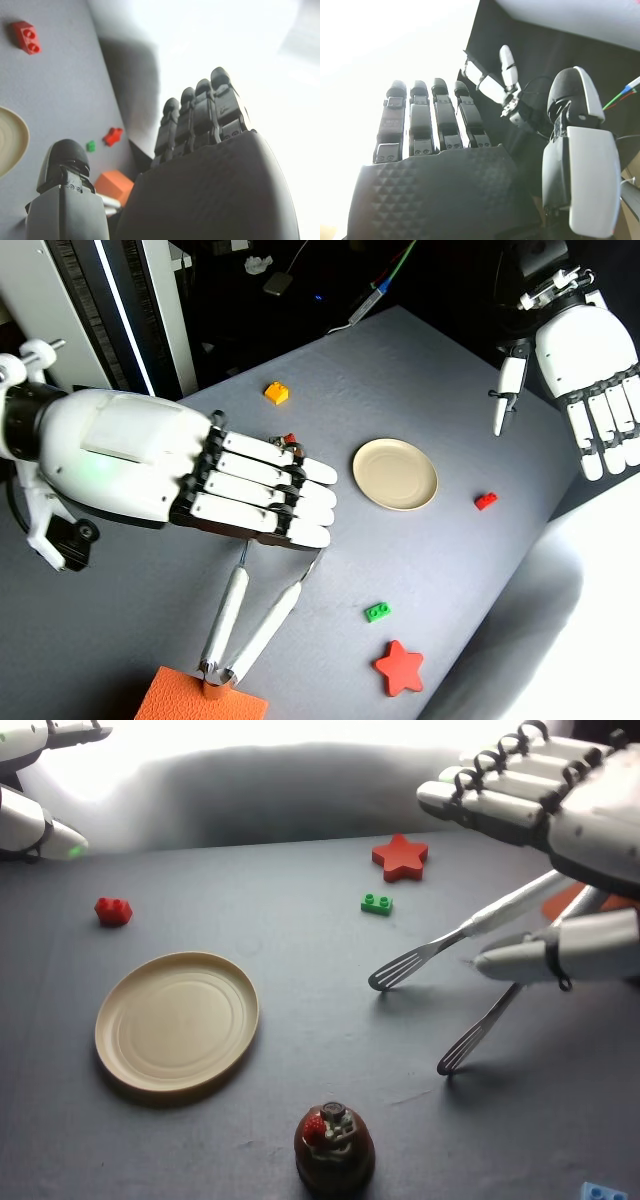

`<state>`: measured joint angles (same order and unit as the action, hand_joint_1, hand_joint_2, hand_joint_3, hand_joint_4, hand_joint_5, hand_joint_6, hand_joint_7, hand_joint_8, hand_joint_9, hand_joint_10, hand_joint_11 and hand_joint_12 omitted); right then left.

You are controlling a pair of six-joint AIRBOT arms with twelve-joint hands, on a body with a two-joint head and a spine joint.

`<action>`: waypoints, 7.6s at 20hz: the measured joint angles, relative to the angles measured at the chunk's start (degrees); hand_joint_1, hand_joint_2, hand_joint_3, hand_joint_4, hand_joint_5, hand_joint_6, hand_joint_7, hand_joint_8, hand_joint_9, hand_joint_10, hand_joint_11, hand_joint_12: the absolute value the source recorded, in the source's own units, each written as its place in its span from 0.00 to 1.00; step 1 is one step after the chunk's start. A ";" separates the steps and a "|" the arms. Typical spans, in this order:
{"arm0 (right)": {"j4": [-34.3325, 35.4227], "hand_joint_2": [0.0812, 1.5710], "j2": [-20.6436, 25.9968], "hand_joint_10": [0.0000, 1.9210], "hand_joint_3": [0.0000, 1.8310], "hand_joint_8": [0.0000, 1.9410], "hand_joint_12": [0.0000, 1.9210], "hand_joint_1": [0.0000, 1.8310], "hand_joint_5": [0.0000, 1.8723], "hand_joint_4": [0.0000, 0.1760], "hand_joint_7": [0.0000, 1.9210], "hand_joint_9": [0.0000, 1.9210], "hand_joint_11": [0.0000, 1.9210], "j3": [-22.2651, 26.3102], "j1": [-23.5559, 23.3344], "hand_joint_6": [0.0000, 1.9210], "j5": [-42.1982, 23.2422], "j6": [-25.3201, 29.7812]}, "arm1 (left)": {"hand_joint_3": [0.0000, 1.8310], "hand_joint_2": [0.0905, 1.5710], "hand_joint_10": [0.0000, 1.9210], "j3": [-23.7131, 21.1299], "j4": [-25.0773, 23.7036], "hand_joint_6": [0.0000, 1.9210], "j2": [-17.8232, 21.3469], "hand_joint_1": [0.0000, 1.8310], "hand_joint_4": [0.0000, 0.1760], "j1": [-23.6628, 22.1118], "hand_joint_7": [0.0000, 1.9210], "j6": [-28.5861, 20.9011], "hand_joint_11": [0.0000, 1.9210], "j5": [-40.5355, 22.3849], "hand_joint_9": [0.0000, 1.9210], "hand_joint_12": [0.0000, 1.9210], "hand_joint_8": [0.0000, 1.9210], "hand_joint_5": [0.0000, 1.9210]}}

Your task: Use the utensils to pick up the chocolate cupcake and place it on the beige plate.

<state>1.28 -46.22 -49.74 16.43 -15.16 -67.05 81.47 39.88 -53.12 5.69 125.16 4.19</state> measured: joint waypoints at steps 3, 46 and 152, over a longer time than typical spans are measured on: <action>-4.72 0.63 -1.03 0.00 0.01 0.00 0.09 0.23 0.02 0.00 0.04 0.03 0.01 -2.71 -2.01 0.00 5.53 3.96 | 0.00 0.70 0.00 0.00 -0.02 0.00 0.02 0.15 0.00 0.00 0.00 0.02 0.00 0.02 0.00 0.03 0.00 0.01; -80.85 0.64 -8.09 0.00 0.00 0.00 0.00 0.50 0.00 0.00 0.00 0.00 0.00 -11.39 -0.76 0.00 10.43 84.15 | 0.00 0.70 0.00 -1.62 0.02 0.00 -0.17 0.15 0.00 -0.70 0.00 2.10 0.00 0.11 0.00 0.00 0.00 0.01; -79.97 0.68 -14.58 0.01 0.00 0.01 0.44 0.54 0.20 0.00 0.21 0.20 0.00 -19.54 3.52 0.01 16.98 78.36 | 0.00 0.70 0.00 -1.44 0.09 0.00 -0.98 0.17 0.00 -1.55 0.01 -0.04 0.00 1.33 0.02 0.09 0.00 0.04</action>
<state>-78.70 -60.80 -69.28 19.94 1.83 11.31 80.03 39.97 -54.11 4.14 125.12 5.52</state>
